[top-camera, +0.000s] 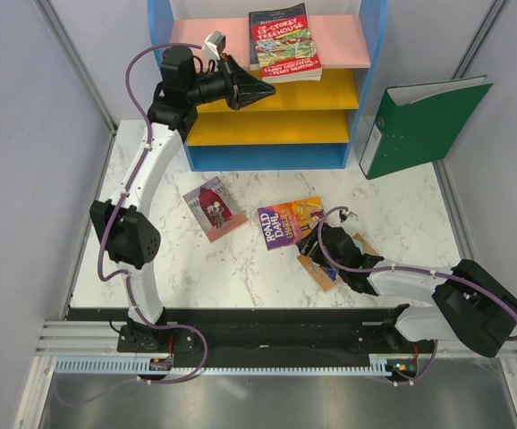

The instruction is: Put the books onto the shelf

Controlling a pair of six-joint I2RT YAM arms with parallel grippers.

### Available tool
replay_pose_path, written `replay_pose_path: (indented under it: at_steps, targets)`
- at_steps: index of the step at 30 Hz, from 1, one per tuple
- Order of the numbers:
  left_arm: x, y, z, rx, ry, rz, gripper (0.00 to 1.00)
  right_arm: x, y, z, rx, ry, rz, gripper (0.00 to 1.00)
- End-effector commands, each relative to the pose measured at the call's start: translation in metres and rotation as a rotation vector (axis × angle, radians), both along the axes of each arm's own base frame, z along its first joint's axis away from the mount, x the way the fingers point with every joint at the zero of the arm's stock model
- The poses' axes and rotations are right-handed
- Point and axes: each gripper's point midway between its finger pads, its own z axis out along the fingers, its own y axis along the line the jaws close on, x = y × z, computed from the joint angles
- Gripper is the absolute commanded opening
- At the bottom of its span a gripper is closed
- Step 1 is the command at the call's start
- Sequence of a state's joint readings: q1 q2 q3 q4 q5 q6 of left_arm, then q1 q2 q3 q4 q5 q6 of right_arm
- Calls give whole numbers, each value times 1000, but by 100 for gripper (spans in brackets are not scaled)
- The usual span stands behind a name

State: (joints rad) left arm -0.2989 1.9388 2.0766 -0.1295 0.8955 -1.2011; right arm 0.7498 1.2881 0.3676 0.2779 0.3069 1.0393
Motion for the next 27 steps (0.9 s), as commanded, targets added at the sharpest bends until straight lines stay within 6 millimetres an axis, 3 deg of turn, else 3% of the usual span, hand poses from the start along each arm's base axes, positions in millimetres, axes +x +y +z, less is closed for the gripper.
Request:
replay_pose_path:
  at_steps: [1, 16, 27]
  targets:
    - [9, 2, 11, 0, -73, 40, 8, 3, 8, 6, 4, -7, 24, 68]
    - [25, 21, 23, -21, -72, 133, 7, 3, 9, 4, -2, 0, 30, 69]
    - [33, 20, 28, -43, -66, 133, 7, 3, 10, 4, -2, 0, 33, 69]
